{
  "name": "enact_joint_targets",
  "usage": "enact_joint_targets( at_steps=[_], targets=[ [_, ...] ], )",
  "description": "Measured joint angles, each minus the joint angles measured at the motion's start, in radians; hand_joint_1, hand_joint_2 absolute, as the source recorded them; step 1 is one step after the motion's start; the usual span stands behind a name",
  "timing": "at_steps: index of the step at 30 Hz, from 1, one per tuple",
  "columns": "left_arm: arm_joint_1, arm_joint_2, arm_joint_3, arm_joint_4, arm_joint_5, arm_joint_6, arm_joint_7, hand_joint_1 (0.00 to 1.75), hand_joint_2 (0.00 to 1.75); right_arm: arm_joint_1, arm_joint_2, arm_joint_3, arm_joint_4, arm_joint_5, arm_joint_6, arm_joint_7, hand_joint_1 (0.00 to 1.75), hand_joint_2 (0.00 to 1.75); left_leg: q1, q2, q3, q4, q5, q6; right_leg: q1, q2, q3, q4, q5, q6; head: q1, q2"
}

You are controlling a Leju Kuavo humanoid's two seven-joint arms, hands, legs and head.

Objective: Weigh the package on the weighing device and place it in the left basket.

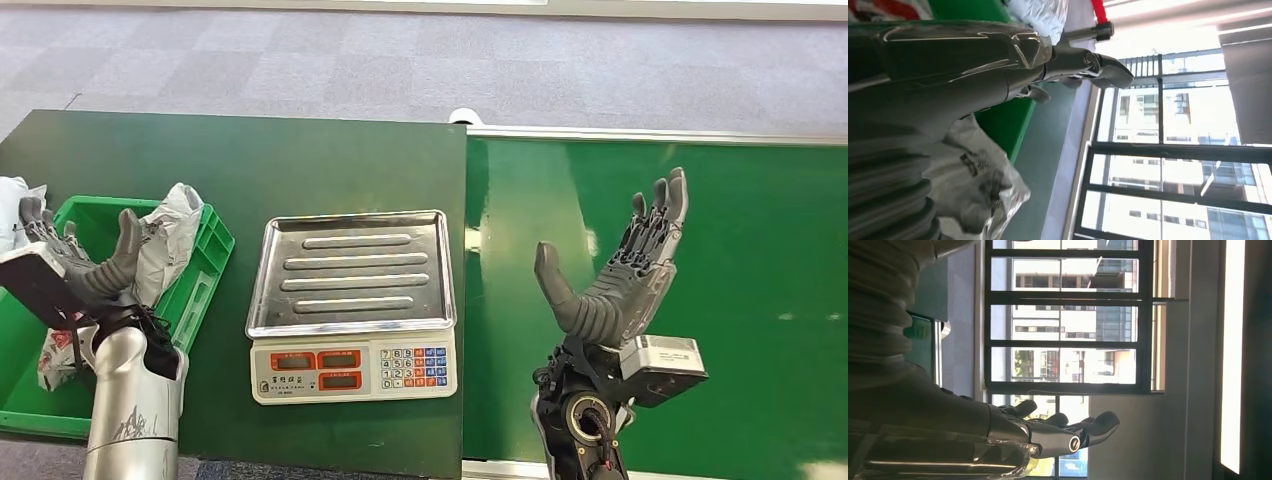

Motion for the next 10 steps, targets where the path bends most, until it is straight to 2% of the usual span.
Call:
enact_joint_targets(
  at_steps=[5, 10],
  targets=[
    [0.079, -0.005, -0.073, -0.089, 0.104, -0.031, -0.034, 0.0, 1.75, 0.0, 0.0, -0.004, 0.01, 0.011, 0.014, 0.009, 0.0, 1.75, 0.0, -0.001, 0.0, 0.0, 0.0, 0.0, 0.0, 0.0, -0.001, 0.0, 0.0, 0.0, 0.0, 0.0],
    [0.131, -0.031, -0.146, -0.169, 0.116, -0.036, -0.052, 0.0, 1.75, 0.0, 0.0, -0.008, 0.029, 0.015, 0.024, 0.016, 0.0, 1.75, 0.0, -0.001, 0.0, 0.0, 0.0, 0.0, 0.0, -0.001, 0.0, 0.0, 0.0, 0.0, 0.0, 0.0]
  ],
)
